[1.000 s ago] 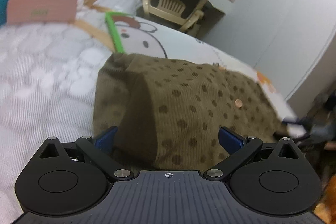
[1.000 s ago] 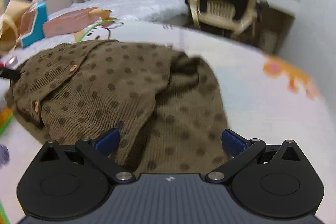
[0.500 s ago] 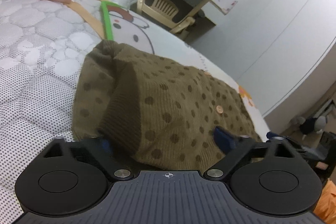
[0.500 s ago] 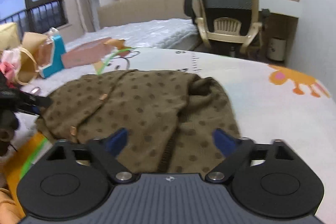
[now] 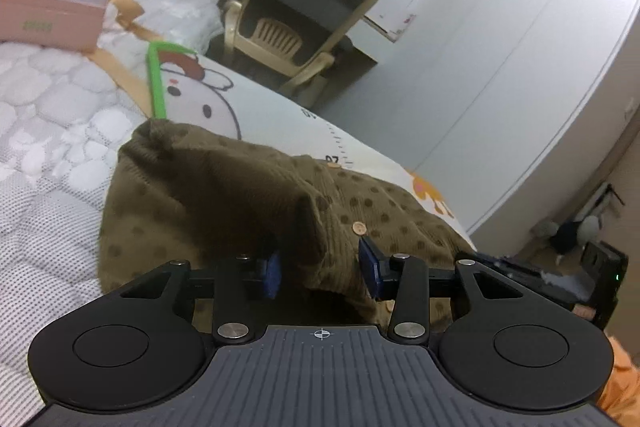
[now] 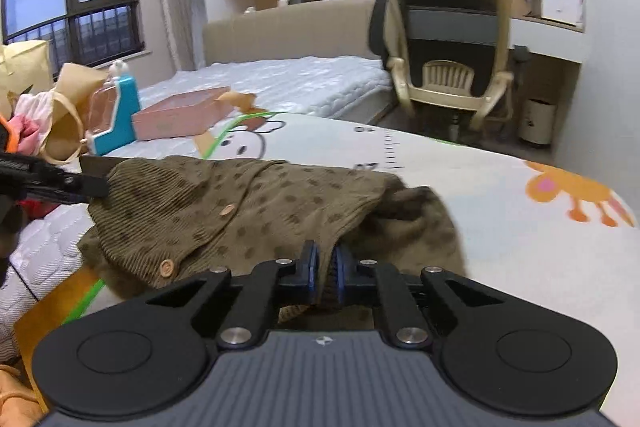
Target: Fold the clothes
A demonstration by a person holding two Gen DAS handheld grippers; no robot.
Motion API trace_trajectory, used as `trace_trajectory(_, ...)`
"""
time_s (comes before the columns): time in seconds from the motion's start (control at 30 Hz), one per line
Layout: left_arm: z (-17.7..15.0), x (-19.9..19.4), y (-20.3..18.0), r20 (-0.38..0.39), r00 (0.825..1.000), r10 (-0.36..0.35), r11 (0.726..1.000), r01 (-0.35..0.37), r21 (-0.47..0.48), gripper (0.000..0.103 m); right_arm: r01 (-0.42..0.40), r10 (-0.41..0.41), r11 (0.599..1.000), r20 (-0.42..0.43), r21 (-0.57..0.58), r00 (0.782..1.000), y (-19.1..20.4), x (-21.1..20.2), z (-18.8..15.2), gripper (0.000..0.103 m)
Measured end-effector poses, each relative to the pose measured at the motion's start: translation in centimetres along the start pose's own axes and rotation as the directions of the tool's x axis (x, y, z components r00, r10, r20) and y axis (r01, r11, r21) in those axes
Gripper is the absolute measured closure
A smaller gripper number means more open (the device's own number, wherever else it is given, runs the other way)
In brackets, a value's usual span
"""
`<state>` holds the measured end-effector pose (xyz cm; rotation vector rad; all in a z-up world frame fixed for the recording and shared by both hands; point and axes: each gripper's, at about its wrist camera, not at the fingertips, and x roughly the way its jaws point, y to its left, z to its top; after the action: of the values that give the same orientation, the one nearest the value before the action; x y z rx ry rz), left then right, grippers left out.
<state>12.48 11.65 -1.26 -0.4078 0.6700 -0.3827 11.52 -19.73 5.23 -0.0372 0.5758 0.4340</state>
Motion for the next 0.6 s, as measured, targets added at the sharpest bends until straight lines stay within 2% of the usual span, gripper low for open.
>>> trace_trajectory(0.03,0.0,-0.2,-0.3,0.004,1.000,-0.002,1.000,0.002,0.010,0.059,0.011,-0.011,1.000,-0.021,0.003,1.000,-0.3,0.1,-0.3,0.094)
trace_trajectory(0.13,-0.7,-0.2,1.0,-0.027,0.995,0.095,0.995,-0.095,0.004,0.056,0.059,-0.061,0.998,-0.084,-0.024,0.995,-0.3,0.6,-1.9,0.094)
trace_trajectory(0.2,-1.2,-0.3,2.2,-0.047,0.989,0.142,0.990,-0.143,-0.020,0.051,0.092,-0.097,0.994,-0.074,-0.067,0.993,0.1,0.3,-2.4,0.093)
trace_trajectory(0.23,-1.0,-0.7,2.4,-0.038,0.990,0.138,0.990,-0.139,-0.026,0.050,0.099,-0.104,0.992,-0.057,-0.081,0.993,0.2,-0.1,-2.3,0.091)
trace_trajectory(0.3,-0.3,-1.7,2.0,0.003,0.994,0.105,0.994,-0.105,-0.020,0.044,0.072,-0.074,0.994,-0.012,-0.081,0.997,0.5,-0.6,-1.2,0.085)
trace_trajectory(0.37,0.5,-2.1,1.0,0.046,0.997,0.064,0.998,-0.064,0.006,0.035,0.031,-0.029,0.996,0.021,-0.088,0.999,1.2,-0.6,-0.3,0.058)
trace_trajectory(0.43,1.1,-1.7,0.1,0.066,0.997,0.030,0.999,-0.032,0.023,0.030,-0.023,0.026,0.993,0.021,-0.118,0.999,2.9,0.6,-0.1,0.053)
trace_trajectory(0.6,1.3,0.8,-1.6,0.064,0.997,0.034,0.998,-0.037,0.044,0.027,-0.157,0.162,0.969,0.013,-0.192,0.987,6.9,3.5,0.3,0.053)
